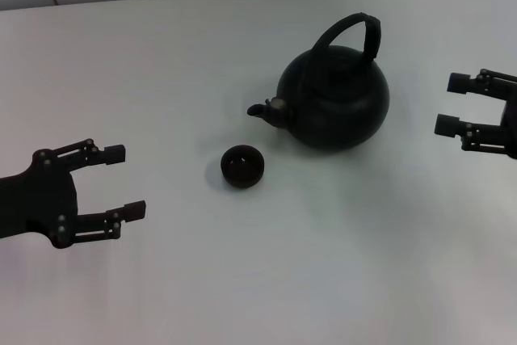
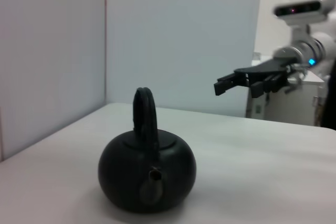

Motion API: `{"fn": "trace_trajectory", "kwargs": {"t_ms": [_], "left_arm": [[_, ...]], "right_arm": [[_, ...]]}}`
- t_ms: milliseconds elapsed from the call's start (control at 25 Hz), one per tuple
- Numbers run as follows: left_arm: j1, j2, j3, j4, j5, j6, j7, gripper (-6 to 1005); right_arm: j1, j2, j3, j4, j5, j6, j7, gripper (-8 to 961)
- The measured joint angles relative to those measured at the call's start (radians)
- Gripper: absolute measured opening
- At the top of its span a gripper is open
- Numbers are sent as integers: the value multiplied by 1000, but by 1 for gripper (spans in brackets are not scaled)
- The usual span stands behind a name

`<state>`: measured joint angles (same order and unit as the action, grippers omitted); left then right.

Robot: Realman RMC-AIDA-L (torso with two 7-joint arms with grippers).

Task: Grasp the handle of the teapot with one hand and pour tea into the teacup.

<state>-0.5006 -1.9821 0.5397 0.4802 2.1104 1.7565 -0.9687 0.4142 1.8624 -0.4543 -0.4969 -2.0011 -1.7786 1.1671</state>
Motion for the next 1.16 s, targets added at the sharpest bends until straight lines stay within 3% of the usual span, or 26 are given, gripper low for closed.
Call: {"fn": "trace_trajectory", "kwargs": {"t_ms": [160,320,520,1160], "left_arm": [[-29,14,10,0,22,-2,-30,830],[-62,24,14,0,60,-9,-68,830],[-86,26,16,3,90,-13,-95,830],[-107,19,16,11,91,-16,-123,830]], "right_arm": [[58,-20,-2,-41,-102,-9,60,787],[159,-45,-6,-52,-277,-20,130,787],[201,-45,-12,-66,-343,-40,149,787],[218,-32,-29,-67,-342,-29,130,787]]}}
